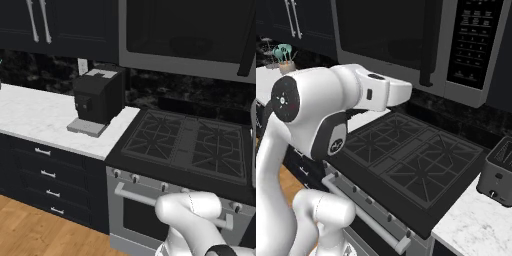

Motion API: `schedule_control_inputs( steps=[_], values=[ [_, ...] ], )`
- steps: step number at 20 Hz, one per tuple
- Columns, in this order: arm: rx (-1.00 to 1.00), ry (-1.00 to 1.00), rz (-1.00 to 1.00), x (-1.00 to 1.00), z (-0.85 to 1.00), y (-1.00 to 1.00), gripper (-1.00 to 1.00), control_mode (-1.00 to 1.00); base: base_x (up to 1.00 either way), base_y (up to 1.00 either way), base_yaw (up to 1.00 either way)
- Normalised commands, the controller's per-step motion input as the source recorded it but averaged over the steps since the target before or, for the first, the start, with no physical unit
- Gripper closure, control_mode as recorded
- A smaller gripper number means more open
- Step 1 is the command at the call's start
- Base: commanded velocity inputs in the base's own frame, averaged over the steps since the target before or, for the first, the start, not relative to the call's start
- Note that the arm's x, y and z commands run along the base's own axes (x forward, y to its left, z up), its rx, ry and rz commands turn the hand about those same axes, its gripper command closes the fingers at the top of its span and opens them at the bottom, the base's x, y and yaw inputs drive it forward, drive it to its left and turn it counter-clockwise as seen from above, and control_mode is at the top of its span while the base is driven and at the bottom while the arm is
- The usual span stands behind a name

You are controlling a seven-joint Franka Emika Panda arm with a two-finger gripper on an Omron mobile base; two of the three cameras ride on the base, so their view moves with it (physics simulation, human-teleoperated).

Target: Pick the potato from the sink and place it in the bowl. Then pick the bowl and place it in the microwave. Then close the microwave door and press the start button.

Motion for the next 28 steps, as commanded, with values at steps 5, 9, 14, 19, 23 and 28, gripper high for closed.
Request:
schedule_control_inputs(
  steps=[5,9,14,19,23,28],
  values=[
    [0.0,0.0,-0.03,0.34,0.0,-0.32,-1.0,-1.0,0.0,0.0,0.0],
    [0.0,0.0,-0.08,0.27,0.0,-0.32,-1.0,-1.0,0.0,0.0,0.0],
    [0.0,0.0,-0.14,0.3,0.0,-0.22,-1.0,-1.0,0.0,0.0,0.0],
    [-0.02,0.0,-0.14,0.37,0.0,-0.09,1.0,-1.0,0.0,0.0,0.0],
    [-0.01,-0.03,-0.07,0.35,-0.02,0.0,1.0,-1.0,0.0,0.0,0.0],
    [0.0,-0.14,0.0,0.2,-0.25,-0.06,1.0,-1.0,0.0,0.0,0.0]
  ],
)
